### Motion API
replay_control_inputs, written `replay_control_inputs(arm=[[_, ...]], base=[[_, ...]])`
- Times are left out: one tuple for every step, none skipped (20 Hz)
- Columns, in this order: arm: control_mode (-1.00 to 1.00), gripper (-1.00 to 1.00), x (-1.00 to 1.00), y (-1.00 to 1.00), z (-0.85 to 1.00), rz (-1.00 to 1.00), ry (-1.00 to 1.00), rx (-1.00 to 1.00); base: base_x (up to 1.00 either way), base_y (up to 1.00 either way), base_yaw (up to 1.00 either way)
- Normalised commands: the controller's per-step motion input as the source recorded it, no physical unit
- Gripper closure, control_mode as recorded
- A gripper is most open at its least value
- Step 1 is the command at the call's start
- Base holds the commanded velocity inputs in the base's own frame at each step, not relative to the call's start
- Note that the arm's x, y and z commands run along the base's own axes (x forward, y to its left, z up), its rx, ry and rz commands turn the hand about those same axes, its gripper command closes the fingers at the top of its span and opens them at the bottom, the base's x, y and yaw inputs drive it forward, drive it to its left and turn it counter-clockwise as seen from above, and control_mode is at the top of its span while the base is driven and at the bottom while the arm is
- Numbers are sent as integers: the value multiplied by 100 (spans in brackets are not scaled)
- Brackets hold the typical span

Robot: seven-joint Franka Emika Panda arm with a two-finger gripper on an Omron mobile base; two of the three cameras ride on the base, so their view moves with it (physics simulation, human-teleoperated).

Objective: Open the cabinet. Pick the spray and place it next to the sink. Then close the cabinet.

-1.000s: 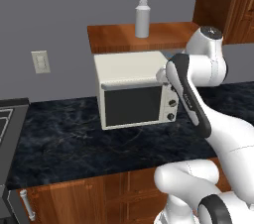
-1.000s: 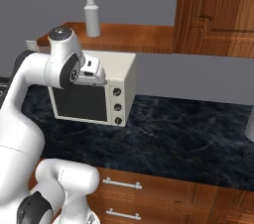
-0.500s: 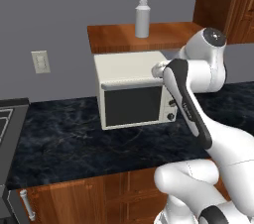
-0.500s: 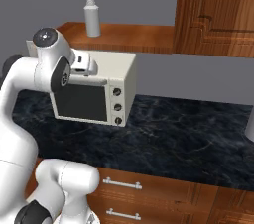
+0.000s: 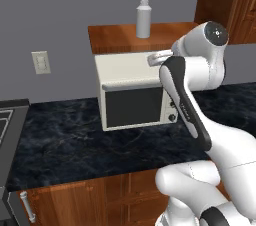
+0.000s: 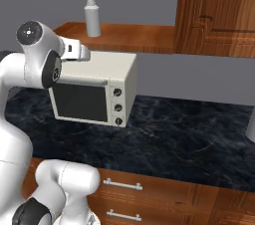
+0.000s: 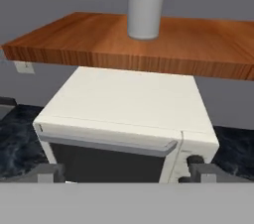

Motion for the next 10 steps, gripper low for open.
replay_control_inputs(arm=[[-100, -100, 8, 19, 50, 0, -17, -1], [-100, -100, 10, 19, 48, 0, -15, -1], [-100, -100, 14, 16, 48, 0, -15, 0], [-100, -100, 15, 17, 46, 0, -16, 0], [-100, -100, 17, 13, 44, 0, -17, 0], [-100, -100, 19, 11, 42, 0, -18, 0], [-100, -100, 17, 9, 38, 0, -18, -3], [-100, -100, 17, 5, 41, 0, -15, -1], [-100, -100, 17, 6, 41, 0, -12, 0], [-100, -100, 15, 4, 43, 0, -9, 0]], base=[[0, 0, 0], [0, 0, 0], [0, 0, 0], [0, 0, 0], [0, 0, 0], [0, 0, 0], [0, 0, 0], [0, 0, 0], [0, 0, 0], [0, 0, 0]])
